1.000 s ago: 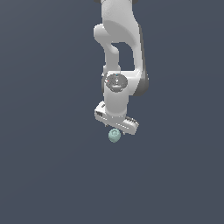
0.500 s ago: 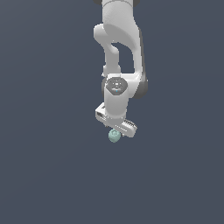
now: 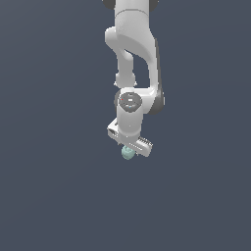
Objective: Pick up the object and move it to a goal position.
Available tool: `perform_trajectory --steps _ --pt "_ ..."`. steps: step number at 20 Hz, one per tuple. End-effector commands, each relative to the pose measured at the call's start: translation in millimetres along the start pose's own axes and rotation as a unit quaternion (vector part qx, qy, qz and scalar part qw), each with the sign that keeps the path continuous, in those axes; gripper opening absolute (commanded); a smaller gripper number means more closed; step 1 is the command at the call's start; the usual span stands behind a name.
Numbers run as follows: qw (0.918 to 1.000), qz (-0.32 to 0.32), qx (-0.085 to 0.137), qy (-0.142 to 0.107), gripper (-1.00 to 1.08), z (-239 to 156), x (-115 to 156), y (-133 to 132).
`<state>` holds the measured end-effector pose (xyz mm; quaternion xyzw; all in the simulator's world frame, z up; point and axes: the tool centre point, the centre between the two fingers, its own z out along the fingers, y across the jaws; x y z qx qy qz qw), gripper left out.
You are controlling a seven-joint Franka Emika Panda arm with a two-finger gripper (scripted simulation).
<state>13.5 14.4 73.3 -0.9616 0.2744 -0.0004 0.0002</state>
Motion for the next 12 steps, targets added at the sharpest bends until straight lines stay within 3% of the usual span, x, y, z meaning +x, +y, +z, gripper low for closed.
perform_trajectory --steps 1,8,9,12 --pt "1.0 0.001 0.0 0.0 1.0 13.8 -0.7 0.6" --pt "1.0 0.001 0.0 0.0 1.0 28.5 0.3 0.1" --pt "1.0 0.001 0.0 0.0 -1.0 28.5 0.3 0.1" --pt "1.0 0.001 0.0 0.0 -1.0 28.5 0.3 0.1"
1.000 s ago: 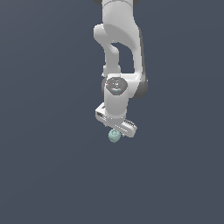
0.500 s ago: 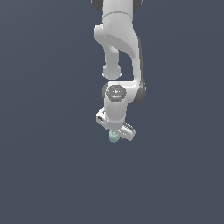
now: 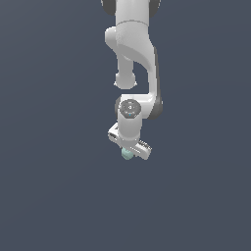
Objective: Pick up the object and move it to a goal position.
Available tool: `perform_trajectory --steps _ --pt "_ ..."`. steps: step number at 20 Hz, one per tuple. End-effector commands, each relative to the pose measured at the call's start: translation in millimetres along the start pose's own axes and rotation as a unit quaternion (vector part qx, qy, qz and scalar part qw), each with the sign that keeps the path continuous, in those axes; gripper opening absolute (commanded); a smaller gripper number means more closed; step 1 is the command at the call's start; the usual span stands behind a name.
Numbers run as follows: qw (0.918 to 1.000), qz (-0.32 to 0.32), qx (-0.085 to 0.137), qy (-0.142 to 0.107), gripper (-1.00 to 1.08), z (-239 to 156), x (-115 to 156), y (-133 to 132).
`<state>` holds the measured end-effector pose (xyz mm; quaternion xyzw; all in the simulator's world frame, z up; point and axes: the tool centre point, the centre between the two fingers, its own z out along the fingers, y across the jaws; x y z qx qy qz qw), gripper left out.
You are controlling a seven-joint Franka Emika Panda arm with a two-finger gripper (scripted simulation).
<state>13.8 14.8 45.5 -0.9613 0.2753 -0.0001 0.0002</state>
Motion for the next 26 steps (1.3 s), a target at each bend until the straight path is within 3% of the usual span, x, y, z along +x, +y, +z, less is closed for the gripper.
perform_trajectory --steps 1,14,26 --pt "1.0 0.0 0.0 0.0 -1.0 0.7 0.3 0.5" --pt "1.0 0.0 0.0 0.0 -1.0 -14.7 2.5 -5.5" --pt "1.0 0.001 -0.001 0.001 -1.0 -101.5 17.5 -37.9"
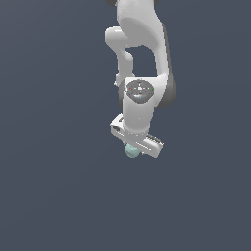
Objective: Pick up the object and move it to a goal position.
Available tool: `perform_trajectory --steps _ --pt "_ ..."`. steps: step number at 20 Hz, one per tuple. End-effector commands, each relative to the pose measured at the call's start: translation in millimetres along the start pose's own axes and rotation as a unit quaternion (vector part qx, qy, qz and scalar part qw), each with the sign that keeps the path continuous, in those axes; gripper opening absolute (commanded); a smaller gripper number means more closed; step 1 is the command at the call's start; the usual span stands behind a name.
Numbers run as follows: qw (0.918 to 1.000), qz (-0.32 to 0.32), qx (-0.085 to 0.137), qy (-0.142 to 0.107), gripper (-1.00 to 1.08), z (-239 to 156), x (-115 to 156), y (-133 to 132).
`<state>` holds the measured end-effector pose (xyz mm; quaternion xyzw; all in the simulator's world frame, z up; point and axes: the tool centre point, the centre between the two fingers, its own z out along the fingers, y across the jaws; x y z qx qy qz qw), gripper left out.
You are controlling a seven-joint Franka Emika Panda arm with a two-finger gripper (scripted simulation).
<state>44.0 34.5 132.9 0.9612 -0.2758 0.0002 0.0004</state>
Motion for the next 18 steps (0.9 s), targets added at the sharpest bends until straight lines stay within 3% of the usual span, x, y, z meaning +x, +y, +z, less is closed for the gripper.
perform_trajectory --steps 1,9,18 --pt "1.0 0.0 0.0 0.0 -1.0 -23.6 4.0 -8.7" --pt "1.0 0.0 0.0 0.0 -1.0 -90.8 17.2 -35.4" --pt "1.0 0.0 0.0 0.0 -1.0 -125.6 25.4 -50.7"
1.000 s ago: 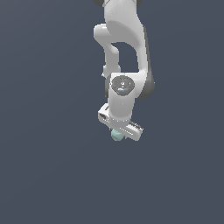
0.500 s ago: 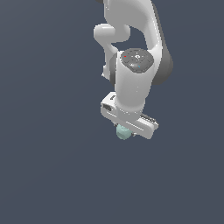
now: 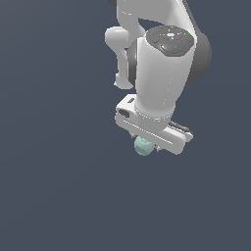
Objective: Pick up the object and move it to a goal position.
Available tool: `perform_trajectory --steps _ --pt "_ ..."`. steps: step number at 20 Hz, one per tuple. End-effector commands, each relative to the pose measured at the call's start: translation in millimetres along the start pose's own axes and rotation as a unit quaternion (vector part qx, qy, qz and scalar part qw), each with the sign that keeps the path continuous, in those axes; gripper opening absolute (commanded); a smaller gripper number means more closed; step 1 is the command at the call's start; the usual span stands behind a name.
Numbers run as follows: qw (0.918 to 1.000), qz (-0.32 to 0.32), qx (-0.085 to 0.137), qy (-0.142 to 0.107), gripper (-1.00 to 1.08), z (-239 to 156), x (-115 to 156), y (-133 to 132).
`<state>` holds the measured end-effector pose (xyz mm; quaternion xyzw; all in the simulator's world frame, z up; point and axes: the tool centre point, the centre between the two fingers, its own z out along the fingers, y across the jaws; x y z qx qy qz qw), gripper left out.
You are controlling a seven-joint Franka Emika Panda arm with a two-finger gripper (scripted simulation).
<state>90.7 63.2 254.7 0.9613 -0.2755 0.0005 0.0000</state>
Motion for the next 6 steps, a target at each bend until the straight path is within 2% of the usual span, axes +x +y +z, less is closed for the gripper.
perform_trajectory --steps 1,6 --pt "1.0 0.0 0.0 0.0 -1.0 -5.5 1.5 -2.5" --pt "1.0 0.0 0.0 0.0 -1.0 -9.1 2.6 -4.3"
